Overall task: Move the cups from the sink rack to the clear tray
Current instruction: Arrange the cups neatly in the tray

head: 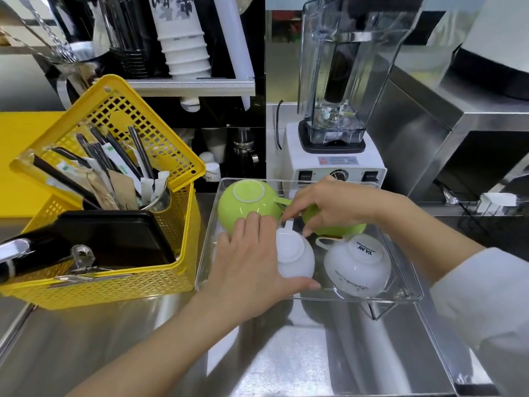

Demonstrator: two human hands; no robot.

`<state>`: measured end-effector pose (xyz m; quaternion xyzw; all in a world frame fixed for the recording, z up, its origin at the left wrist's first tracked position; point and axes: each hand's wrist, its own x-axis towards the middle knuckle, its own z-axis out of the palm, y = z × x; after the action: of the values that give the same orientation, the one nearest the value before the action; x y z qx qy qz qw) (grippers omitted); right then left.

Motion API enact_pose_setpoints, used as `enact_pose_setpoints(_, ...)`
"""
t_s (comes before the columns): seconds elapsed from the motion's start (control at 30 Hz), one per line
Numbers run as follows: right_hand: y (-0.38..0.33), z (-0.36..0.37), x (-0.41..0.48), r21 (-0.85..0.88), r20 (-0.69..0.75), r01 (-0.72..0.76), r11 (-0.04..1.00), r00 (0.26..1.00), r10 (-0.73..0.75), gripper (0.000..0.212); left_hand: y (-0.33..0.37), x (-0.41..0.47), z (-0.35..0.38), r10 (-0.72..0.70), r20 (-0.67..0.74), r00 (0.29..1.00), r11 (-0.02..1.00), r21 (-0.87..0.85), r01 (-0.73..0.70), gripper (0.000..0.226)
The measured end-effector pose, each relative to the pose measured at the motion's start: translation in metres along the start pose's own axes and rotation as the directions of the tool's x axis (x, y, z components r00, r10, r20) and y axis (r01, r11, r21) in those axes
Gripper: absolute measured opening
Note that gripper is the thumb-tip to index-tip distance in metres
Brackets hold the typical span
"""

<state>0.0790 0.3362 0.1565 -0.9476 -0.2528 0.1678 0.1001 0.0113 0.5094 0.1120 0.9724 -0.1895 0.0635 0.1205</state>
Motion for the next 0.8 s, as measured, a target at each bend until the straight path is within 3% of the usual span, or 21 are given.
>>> enact_pose_setpoints(0.13,-0.002,0.002,-0.004,-0.016,-0.034,-0.012,1.0,0.999,0.012,0.04,-0.004,0.0,-0.004,0.005,0.098,0.995,0.998,-0.071,0.002,0.081)
enact_pose_setpoints(0.53,-0.007,0.013,-0.011,-0.004,-0.109,-0.003,1.0,0.994,0.003,0.022,-0.039,0.001,-0.026,0.14,0.228,0.964,0.923,-0.382,-0.044,0.081)
enact_pose_setpoints(0.8,-0.023,0.017,-0.016,0.145,-0.109,0.024,0.989,0.994,-0.008,0.012,-0.062,0.005,-0.037,0.269,0.286,0.92,0.917,-0.368,-0.153,0.084)
